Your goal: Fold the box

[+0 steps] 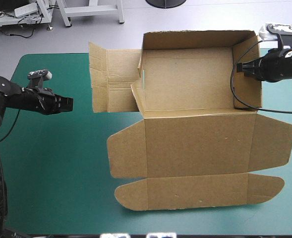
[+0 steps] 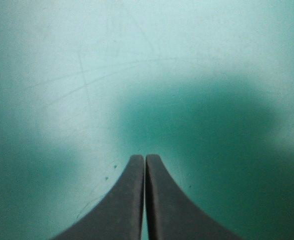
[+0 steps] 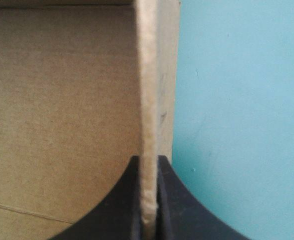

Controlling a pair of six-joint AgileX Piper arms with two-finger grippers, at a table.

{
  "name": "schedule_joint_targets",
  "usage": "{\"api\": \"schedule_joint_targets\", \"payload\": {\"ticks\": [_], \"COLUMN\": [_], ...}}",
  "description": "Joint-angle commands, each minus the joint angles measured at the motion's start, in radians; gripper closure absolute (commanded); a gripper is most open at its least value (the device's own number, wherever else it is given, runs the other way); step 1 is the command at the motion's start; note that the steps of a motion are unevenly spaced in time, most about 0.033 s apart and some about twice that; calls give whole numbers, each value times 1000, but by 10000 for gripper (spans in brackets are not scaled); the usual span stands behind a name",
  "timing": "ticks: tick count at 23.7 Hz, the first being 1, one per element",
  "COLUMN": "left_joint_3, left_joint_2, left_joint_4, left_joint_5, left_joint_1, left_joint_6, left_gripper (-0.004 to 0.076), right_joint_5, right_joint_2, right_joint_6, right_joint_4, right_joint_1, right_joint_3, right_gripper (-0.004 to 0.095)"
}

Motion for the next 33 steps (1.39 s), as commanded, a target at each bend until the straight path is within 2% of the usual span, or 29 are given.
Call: {"api": "schedule_joint_targets", "payload": {"ticks": [1,6,11,22,33], "left_joint_3": [-27,-27,-27,-29,-39], "left_joint_2": [2,48,50,-25,-139], "left_joint_4": [-197,-384,-621,-682,-746], "left_joint_5": [-8,60,179,179,177], "left_joint_1": [-1,-1,-2,-111,-111], "left_joint_6": [97,207,315,336,304], "left_gripper": [729,729,729,729,729], "right_joint_5": [7,7,7,7,7], "right_joint_2": [-91,-149,-149,-87,-13], "right_joint_6": [-4,-6,-53,-53,-53], "right_joint_4": [66,102,254,239,232], "right_joint_1": [-8,-8,-8,-8,1], "right_joint_3": [-32,-32,-32,-32,-32], "right_gripper": [932,933,931,931,931]}}
